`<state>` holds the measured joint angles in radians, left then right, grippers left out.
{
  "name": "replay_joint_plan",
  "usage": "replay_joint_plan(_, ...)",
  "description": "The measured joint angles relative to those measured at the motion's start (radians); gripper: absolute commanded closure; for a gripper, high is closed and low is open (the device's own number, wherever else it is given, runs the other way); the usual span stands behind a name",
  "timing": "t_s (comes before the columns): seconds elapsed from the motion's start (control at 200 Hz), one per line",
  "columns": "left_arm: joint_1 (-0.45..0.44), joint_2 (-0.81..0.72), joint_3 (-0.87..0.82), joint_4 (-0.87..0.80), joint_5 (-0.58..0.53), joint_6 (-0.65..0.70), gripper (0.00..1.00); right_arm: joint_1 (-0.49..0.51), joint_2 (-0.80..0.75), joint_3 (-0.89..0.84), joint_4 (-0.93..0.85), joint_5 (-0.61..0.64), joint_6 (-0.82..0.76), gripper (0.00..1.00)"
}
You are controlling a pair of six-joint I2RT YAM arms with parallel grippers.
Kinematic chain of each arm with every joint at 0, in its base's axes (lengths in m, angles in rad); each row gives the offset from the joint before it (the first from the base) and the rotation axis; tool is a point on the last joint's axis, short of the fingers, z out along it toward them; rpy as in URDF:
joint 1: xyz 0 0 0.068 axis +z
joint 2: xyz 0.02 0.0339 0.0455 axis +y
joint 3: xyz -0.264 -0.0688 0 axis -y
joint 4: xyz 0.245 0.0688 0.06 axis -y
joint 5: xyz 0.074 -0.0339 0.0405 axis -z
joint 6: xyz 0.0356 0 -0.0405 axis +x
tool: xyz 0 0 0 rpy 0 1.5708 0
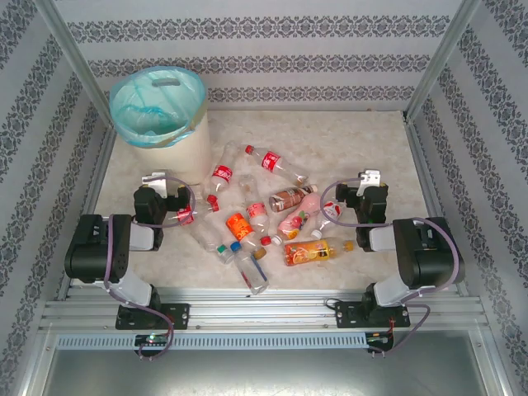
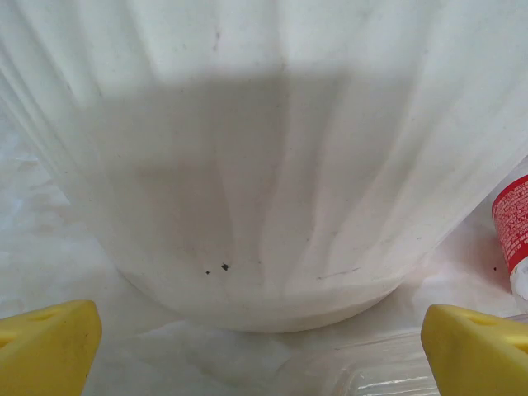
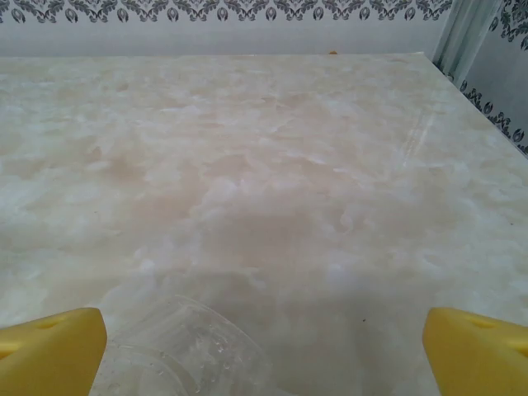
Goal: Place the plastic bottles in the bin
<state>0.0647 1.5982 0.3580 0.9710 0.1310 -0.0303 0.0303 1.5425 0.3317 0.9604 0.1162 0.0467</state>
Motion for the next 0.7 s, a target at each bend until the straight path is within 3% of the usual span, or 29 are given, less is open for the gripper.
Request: replay_joint_plan(0.699, 0.000, 0.000, 0.000, 0.000, -0.008, 0.000, 0.00, -0.002, 0.000, 0.000, 0.000, -0.002, 0.000, 0.02)
